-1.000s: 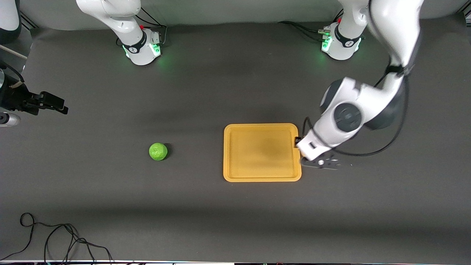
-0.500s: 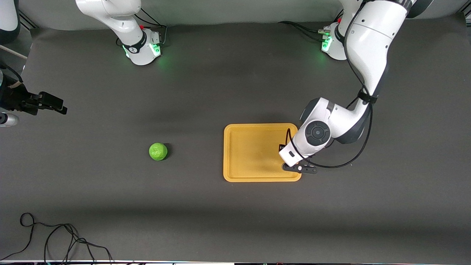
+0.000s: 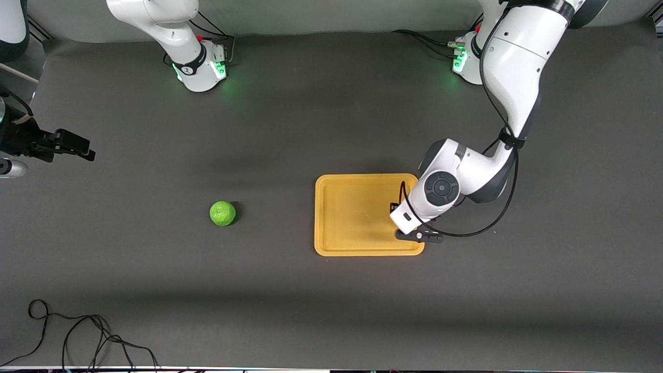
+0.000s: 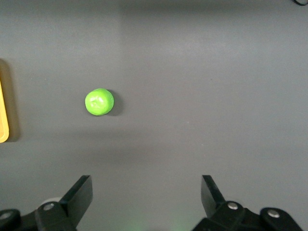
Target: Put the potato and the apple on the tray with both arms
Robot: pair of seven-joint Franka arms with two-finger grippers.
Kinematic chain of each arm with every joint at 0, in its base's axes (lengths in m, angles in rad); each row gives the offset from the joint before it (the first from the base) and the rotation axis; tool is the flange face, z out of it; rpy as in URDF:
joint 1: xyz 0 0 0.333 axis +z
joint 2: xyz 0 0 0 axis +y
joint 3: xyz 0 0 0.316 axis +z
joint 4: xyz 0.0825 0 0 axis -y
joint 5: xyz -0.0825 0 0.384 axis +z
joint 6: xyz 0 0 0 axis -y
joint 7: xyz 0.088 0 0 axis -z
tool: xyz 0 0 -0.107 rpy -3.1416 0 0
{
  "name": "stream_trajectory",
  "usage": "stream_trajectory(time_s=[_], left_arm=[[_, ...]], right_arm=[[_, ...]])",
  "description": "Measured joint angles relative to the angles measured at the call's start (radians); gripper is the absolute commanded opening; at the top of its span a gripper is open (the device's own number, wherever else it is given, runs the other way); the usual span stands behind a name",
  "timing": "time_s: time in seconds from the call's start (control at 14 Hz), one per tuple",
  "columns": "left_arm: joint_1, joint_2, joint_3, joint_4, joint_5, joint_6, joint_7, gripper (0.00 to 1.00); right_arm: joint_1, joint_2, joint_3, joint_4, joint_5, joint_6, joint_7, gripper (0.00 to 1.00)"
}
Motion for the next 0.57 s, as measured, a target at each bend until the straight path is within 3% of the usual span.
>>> stream_trajectory(time_s=[0.07,0.21,0.29,0.57], left_arm=[[-0.004,0.001,0.0,0.0,0.0,0.0,-0.004,0.45],[-0.01,0.004,0.0,0.0,0.001,0.006,-0.011,0.87],[-0.01,0.005,0.0,0.0,0.002,0.011,-0.012,1.0],[-0.01,0.006,0.006,0.0,0.002,0.012,-0.015,1.0]], right_arm=[[0.002,0.0,0.001,0.0,0.0,0.001,0.0,1.0],[0.037,0.008,0.005,0.007,0.0,0.021,0.001,1.0],[0.073,0.02,0.006,0.022,0.0,0.028,0.024,1.0],[0.201,0.081,0.015,0.079,0.0,0.036,0.177,1.0]])
